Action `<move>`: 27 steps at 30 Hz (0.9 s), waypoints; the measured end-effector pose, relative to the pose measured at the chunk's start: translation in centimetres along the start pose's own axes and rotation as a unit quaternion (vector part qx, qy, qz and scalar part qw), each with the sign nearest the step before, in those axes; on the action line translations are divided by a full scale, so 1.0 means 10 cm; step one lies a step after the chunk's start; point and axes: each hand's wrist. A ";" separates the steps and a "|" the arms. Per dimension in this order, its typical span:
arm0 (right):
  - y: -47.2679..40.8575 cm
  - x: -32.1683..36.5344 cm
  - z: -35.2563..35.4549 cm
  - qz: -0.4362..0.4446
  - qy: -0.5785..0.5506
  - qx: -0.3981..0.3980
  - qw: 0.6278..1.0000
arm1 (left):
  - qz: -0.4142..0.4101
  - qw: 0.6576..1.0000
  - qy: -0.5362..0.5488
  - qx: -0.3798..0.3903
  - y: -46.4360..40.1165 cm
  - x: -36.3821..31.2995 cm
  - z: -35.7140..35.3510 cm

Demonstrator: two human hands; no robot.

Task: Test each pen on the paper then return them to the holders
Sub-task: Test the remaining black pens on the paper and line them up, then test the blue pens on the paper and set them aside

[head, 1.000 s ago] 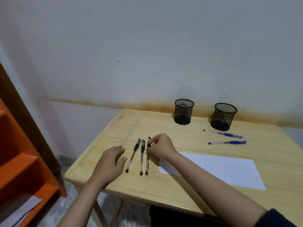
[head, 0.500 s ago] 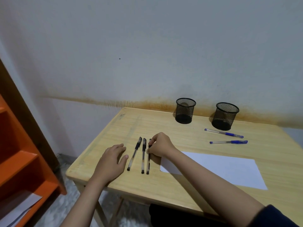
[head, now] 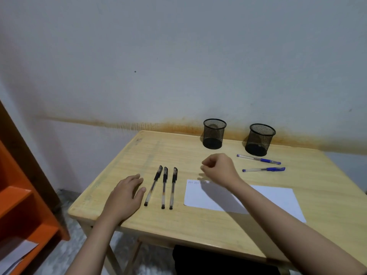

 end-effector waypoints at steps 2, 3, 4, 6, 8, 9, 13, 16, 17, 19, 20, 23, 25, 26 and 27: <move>-0.10 -0.23 0.27 -0.026 0.018 -0.031 0.999 | 0.002 1.000 0.001 0.000 0.00 0.00 0.00; -0.15 -0.34 0.40 -0.040 0.033 -0.046 0.998 | 0.003 1.000 0.001 -0.001 0.00 0.00 0.00; -0.21 -0.46 0.52 -0.054 0.053 -0.065 0.995 | 0.004 1.000 0.001 -0.002 -0.01 -0.01 0.00; -0.36 -0.71 0.72 -0.075 0.098 -0.109 0.986 | 0.004 1.000 0.002 -0.003 -0.01 -0.02 0.00; -0.49 -0.94 0.88 -0.089 0.146 -0.135 0.976 | 0.004 1.000 0.003 -0.005 -0.01 -0.03 0.00; -0.54 -1.02 0.94 -0.092 0.172 -0.138 0.971 | 0.005 1.000 0.003 -0.005 0.00 -0.04 0.00; -0.62 -1.19 1.07 -0.095 0.280 -0.143 0.945 | 0.005 1.000 0.004 -0.003 0.01 -0.05 0.02; -0.65 -1.23 1.09 -0.086 0.329 -0.138 0.930 | 0.009 1.000 0.006 0.000 0.01 -0.07 0.04; -0.65 -1.25 1.09 -0.077 0.342 -0.142 0.926 | 0.011 1.000 0.005 0.001 0.01 -0.08 0.04; -0.64 -1.27 1.08 -0.054 0.353 -0.157 0.921 | 0.012 1.000 0.005 0.001 0.01 -0.09 0.05; -0.63 -1.28 1.07 -0.044 0.345 -0.163 0.923 | 0.012 1.000 0.005 0.001 0.01 -0.10 0.05; -0.57 -1.23 1.04 -0.013 0.264 -0.166 0.950 | 0.014 1.000 0.011 0.004 -0.01 -0.10 0.07; -0.50 -1.14 1.01 0.013 0.183 -0.159 0.970 | 0.030 0.999 0.042 0.000 -0.03 -0.12 0.11; -0.45 -1.08 0.99 0.030 0.140 -0.150 0.978 | 0.047 0.997 0.066 -0.007 -0.04 -0.14 0.14; -0.38 -1.00 0.97 0.047 0.094 -0.136 0.985 | 0.065 0.994 0.088 -0.018 -0.05 -0.18 0.15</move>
Point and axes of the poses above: each hand's wrist, its own y-axis away from the middle knuckle, its own z-axis out of the back of the hand, x = y × z, and after that the axes turned 15 degrees about -z, right-handed
